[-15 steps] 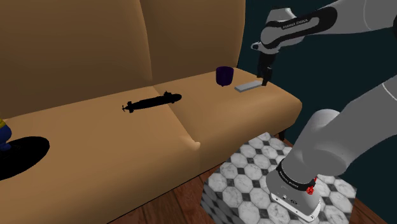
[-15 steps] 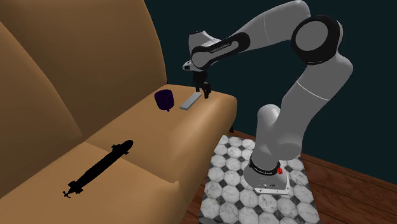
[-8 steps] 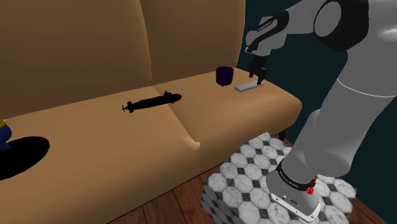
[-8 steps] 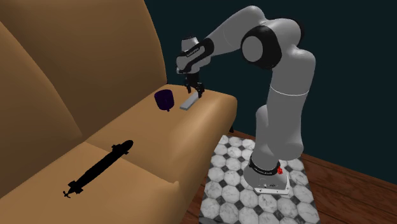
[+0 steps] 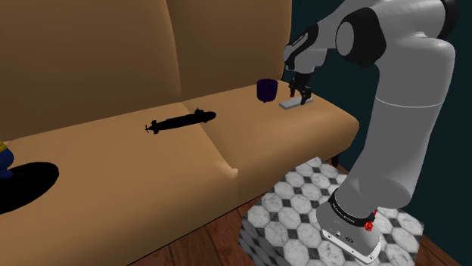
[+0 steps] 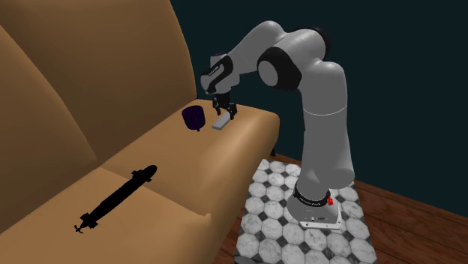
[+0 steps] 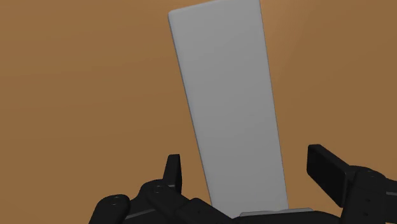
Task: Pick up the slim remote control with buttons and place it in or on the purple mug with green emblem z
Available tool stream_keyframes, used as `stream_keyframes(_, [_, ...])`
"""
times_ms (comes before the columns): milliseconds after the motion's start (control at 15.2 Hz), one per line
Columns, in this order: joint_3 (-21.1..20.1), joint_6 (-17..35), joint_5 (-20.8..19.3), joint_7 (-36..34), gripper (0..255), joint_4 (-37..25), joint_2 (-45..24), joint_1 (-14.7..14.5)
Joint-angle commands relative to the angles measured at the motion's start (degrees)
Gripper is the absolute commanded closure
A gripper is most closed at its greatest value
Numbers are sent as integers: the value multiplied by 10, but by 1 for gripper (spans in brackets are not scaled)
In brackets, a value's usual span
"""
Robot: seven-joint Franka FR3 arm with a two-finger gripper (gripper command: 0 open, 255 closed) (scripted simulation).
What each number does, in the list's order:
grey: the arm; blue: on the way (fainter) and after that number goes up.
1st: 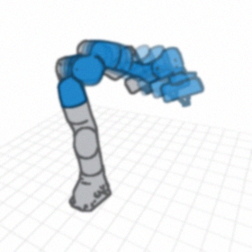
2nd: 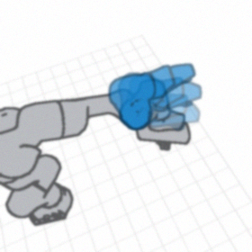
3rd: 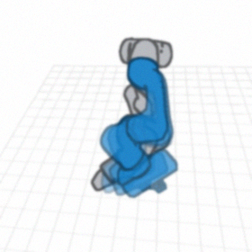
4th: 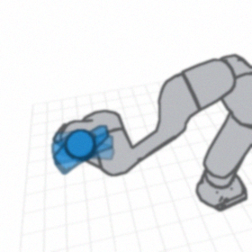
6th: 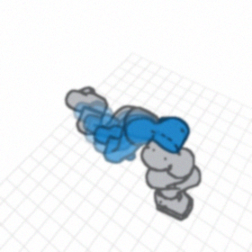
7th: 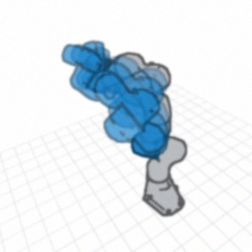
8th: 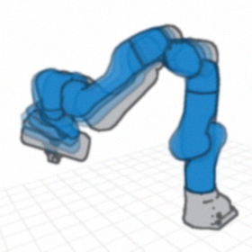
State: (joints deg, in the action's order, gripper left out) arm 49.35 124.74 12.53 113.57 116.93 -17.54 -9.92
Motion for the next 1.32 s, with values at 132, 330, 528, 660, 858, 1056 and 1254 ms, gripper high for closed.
stream_keyframes(132, [-8, 16, 14, 10, 0, 6, -15, 8])
stream_keyframes(330, [-8, 16, 15, 10, 0, 6, -15, 8])
stream_keyframes(528, [-8, 16, 14, 10, 0, 6, -15, 8])
stream_keyframes(660, [-8, 16, 14, 10, 255, 6, -15, 8])
stream_keyframes(858, [-7, 16, 13, 9, 255, 7, -13, 7])
stream_keyframes(1056, [-8, 17, 15, 10, 255, 7, -15, 7])
stream_keyframes(1254, [-8, 16, 15, 10, 255, 6, -15, 8])
